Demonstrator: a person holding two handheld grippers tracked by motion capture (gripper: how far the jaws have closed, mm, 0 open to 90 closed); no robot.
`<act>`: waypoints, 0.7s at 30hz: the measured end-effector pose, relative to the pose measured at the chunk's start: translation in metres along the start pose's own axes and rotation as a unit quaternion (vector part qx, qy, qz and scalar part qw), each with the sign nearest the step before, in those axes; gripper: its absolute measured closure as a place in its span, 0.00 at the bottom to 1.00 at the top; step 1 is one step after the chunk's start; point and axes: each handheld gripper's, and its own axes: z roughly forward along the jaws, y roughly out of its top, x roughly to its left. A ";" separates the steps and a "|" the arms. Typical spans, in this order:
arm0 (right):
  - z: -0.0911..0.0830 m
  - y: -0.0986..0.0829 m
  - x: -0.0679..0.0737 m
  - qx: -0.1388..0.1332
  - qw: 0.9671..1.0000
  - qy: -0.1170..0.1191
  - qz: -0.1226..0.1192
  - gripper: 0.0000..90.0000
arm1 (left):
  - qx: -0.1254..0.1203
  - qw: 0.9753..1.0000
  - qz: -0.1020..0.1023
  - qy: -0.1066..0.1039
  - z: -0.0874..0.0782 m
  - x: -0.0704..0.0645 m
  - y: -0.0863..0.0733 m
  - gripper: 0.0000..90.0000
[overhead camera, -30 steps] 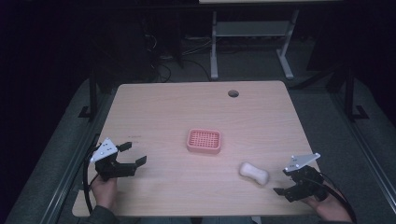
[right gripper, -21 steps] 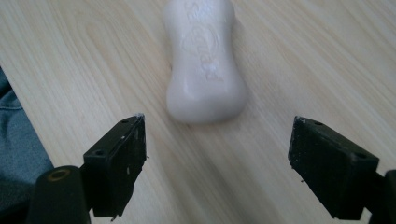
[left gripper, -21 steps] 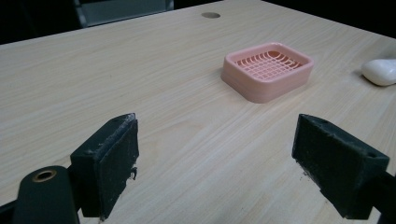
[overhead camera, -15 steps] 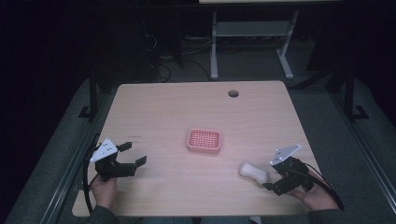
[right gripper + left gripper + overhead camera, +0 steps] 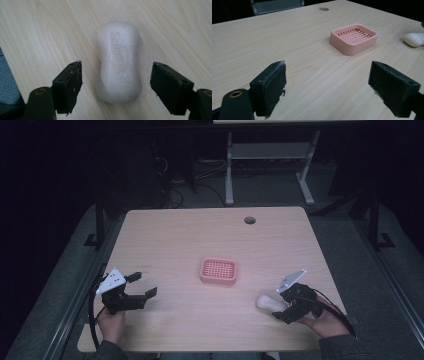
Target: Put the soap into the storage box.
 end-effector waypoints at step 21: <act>0.032 0.016 -0.007 0.065 0.998 0.006 -0.022 0.42 | -0.005 1.000 -0.001 0.002 -0.001 0.002 0.000 0.16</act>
